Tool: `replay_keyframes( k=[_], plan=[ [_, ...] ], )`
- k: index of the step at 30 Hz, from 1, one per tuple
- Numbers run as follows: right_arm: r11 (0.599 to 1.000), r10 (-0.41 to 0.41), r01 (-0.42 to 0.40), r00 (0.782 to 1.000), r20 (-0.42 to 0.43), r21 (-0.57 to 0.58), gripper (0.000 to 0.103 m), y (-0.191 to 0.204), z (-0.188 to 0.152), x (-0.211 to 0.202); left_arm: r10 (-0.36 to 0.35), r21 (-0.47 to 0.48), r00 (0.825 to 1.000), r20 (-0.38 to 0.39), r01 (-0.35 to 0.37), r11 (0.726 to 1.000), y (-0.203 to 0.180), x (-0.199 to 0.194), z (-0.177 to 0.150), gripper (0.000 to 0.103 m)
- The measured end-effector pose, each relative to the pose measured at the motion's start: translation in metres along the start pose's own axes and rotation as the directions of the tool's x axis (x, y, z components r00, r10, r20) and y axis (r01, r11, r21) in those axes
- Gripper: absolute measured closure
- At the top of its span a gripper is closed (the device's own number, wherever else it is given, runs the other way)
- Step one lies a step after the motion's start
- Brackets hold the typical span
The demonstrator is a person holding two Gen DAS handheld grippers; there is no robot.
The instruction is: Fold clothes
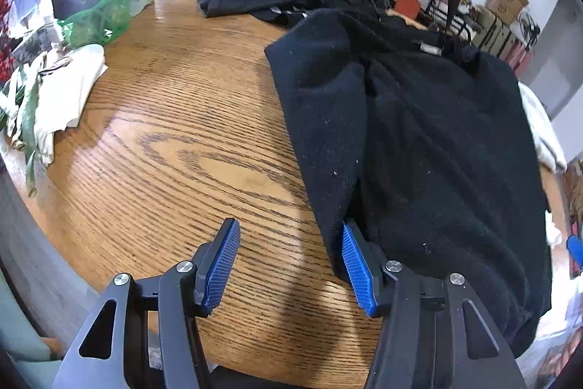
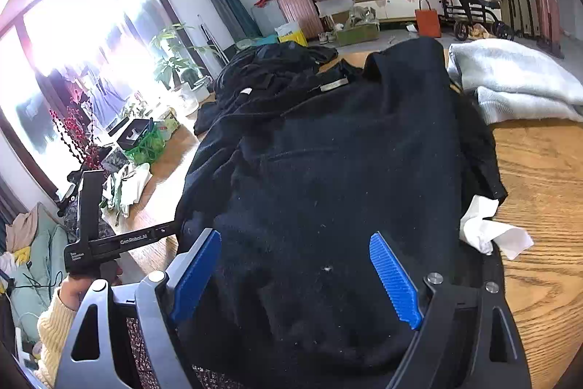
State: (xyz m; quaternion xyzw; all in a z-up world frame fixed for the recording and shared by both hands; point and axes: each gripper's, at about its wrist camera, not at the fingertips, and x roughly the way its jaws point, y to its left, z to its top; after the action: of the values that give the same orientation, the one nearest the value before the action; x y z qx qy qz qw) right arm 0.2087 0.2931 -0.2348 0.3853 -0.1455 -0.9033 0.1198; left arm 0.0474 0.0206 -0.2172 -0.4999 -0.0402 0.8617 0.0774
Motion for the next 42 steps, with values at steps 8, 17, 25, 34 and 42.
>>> replay_keyframes(
  k=[8, 17, 25, 34, 42],
  plan=[
    [1.0, -0.004, 0.004, 1.0, -0.021, -0.013, 0.016, 0.003, -0.002, 0.007, -0.052, 0.048, 0.999, 0.001, 0.052, 0.997, -0.006, 0.006, 0.004, 0.098],
    [0.992, -0.124, 0.124, 0.978, -0.167, -0.014, 0.016, -0.011, -0.02, 0.03, -0.028, -0.006, 0.99, 0.141, 0.029, 1.0, 0.021, -0.034, 0.03, 0.098],
    [0.952, -0.305, 0.29, 0.913, -0.27, -0.093, 0.016, -0.02, -0.034, 0.048, 0.064, -0.028, 0.964, 0.259, -0.058, 0.998, 0.047, -0.078, 0.056, 0.098],
    [0.979, -0.203, 0.197, 0.954, -0.221, -0.049, 0.016, -0.021, -0.025, 0.031, -0.064, 0.007, 0.934, 0.353, 0.066, 0.998, 0.029, -0.135, 0.113, 0.098],
    [0.955, 0.094, -0.107, 0.994, -0.063, -0.278, 0.016, 0.057, 0.018, 0.006, -0.27, 0.112, 0.919, 0.287, 0.247, 0.962, -0.034, -0.154, 0.141, 0.098]
  ],
)
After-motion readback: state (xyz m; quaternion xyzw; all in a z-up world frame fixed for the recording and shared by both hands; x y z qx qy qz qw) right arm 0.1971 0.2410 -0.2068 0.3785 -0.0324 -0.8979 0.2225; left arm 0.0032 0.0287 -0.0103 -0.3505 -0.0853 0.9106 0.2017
